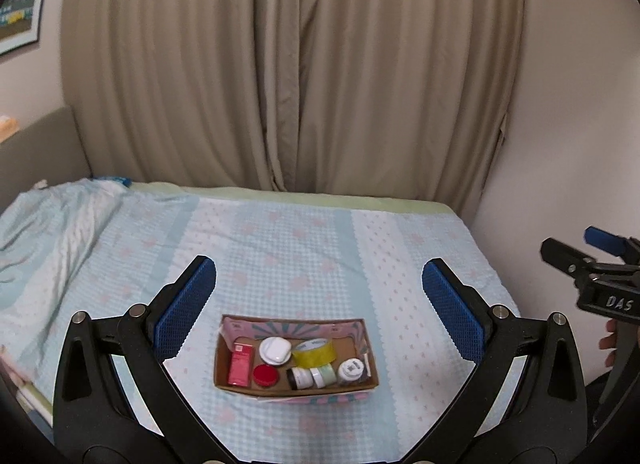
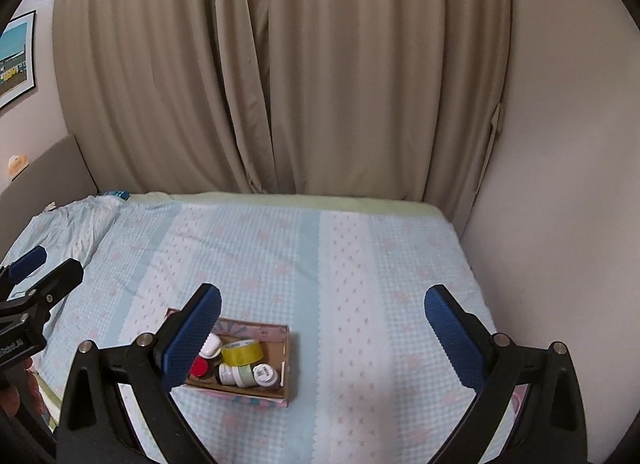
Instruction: Organize rigid objects
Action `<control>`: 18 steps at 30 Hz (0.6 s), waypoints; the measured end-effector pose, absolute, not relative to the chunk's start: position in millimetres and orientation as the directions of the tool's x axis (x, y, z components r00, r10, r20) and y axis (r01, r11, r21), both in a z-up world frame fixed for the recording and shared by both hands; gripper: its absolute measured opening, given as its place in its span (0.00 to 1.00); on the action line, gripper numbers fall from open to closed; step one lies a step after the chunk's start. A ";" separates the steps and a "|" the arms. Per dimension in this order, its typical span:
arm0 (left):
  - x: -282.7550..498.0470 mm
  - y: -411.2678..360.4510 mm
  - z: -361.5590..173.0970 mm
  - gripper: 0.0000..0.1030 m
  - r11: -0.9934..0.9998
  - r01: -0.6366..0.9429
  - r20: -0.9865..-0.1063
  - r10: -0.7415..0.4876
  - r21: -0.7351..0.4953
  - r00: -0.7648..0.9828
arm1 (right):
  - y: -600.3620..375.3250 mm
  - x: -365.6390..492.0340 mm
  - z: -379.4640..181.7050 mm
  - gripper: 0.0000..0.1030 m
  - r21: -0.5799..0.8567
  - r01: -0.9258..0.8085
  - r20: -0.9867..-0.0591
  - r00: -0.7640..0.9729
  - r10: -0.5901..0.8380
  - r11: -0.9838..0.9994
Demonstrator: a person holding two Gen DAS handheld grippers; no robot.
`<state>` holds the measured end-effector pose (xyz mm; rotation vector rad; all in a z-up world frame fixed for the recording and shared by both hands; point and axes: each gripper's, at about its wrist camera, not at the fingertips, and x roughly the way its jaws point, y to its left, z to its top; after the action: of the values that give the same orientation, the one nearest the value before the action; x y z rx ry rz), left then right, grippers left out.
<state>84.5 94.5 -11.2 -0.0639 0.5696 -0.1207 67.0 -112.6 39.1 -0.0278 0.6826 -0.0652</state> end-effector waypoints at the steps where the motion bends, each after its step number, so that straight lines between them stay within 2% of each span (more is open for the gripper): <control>1: 82.5 92.9 -11.3 1.00 0.992 0.092 -0.531 -0.122 -0.082 0.839 | -114.0 64.8 41.1 0.99 -0.046 0.053 -0.624 0.778 -0.070 0.998; 18: 70.0 90.6 -5.0 1.00 0.997 0.074 -0.519 -0.070 -0.014 0.852 | -115.7 54.4 41.2 0.99 -0.010 0.060 -0.604 0.795 -0.054 0.998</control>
<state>70.0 90.6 -5.0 0.0067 0.5462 -0.0758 54.4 -115.7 41.2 0.0098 0.6489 -0.0609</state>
